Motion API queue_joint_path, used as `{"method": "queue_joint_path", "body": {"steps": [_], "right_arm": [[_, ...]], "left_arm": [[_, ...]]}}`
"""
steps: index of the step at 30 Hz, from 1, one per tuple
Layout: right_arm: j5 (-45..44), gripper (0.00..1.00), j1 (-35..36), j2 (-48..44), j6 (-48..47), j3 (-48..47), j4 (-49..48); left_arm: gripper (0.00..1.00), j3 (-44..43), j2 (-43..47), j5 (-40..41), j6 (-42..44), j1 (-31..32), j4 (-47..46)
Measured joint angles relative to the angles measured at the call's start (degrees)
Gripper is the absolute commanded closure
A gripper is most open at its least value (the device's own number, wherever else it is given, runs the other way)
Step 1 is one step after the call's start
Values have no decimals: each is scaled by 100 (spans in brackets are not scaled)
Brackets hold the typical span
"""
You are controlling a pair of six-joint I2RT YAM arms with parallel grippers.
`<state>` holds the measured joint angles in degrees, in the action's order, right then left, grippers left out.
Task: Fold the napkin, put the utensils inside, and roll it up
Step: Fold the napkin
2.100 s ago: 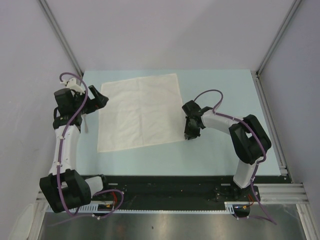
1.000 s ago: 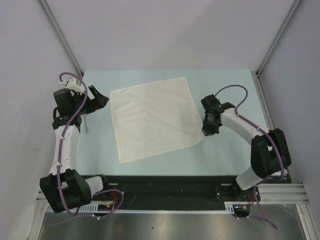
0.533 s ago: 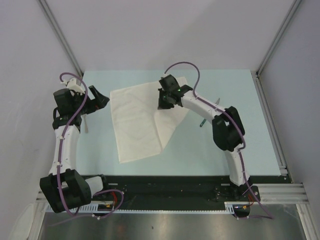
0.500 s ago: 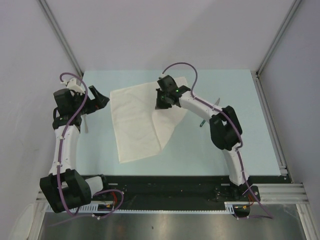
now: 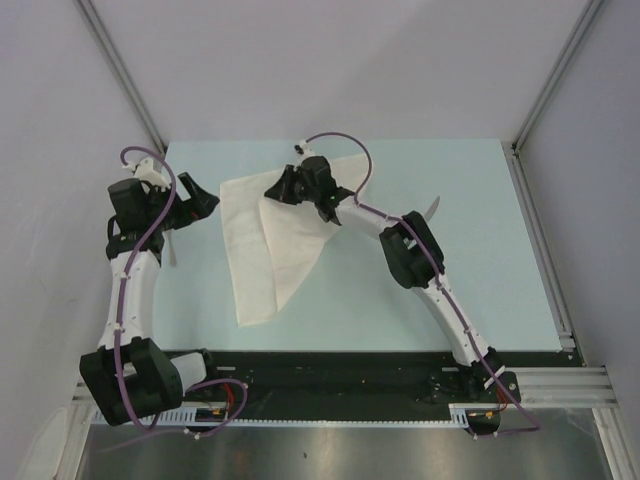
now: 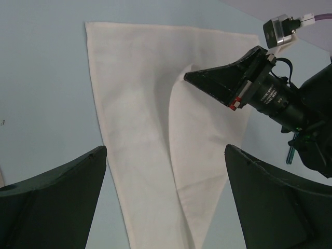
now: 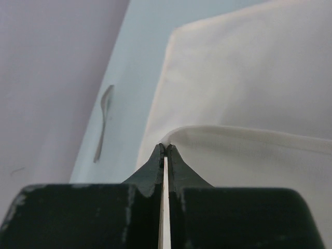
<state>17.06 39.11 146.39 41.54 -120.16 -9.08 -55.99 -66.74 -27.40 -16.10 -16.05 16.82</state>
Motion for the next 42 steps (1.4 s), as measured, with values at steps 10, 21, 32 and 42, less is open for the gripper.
{"method": "queue_joint_path", "body": {"steps": [10,21,32,42], "right_arm": [[-201,100,507,1392,503,-1589,-1408],[-538,18,837,1362,240,-1563,-1753],[7,27,-592,-1346,-505,846,-433],[586,39,-2083,-1392,-879,562,765]], "left_arm": [[0,17,-107,-13,-39,0,-42],[0,79,-188,-24,-44,0,-151],[4,129,-188,887,-15,1499,2],[20,1362,-17,1331,-634,2793,-238]]}}
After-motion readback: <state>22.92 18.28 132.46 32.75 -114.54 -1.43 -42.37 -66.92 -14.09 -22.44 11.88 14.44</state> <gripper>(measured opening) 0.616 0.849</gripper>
